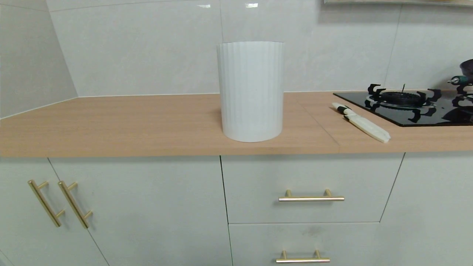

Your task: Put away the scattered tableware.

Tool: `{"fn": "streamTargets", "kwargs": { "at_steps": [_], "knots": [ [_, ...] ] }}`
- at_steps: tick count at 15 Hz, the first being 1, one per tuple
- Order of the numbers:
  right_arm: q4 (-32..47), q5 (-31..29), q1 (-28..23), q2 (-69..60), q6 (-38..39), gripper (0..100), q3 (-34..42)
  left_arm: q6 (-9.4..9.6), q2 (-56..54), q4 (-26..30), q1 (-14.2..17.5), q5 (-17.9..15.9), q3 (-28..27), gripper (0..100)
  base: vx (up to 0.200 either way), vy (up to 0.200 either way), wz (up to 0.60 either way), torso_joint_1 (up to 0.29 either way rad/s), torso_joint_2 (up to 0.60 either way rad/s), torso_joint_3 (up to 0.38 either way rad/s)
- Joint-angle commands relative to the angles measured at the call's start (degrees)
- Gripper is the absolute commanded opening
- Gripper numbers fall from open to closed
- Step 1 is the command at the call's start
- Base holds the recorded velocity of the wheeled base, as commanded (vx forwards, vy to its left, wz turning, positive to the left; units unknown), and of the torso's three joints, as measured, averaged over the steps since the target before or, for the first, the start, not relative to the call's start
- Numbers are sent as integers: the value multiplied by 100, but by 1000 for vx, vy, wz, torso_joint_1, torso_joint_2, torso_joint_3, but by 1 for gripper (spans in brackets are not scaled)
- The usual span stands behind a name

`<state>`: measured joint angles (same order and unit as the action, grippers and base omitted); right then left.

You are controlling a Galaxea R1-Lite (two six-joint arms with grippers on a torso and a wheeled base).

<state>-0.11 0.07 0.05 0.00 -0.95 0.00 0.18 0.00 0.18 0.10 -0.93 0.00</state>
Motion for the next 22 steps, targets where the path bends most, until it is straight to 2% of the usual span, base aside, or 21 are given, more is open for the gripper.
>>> {"fn": "streamTargets", "kwargs": {
  "at_steps": [1, 10, 13, 22],
  "knots": [
    [2, 1, 4, 9, -2, 100, 0, -1, 0, -1, -1, 5, 0, 100, 0, 0, 0, 0, 0, 0],
    [2, 10, 4, 9, -28, 100, 0, -1, 0, -1, -1, -4, 0, 100, 0, 0, 0, 4, -16, -13],
    [2, 10, 4, 9, -28, 100, 0, -1, 0, -1, -1, 5, 0, 100, 0, 0, 0, 54, -232, -250],
    [-7, 10, 4, 9, -28, 100, 0, -1, 0, -1, -1, -4, 0, 100, 0, 0, 0, 179, -484, -289]
  ]
}}
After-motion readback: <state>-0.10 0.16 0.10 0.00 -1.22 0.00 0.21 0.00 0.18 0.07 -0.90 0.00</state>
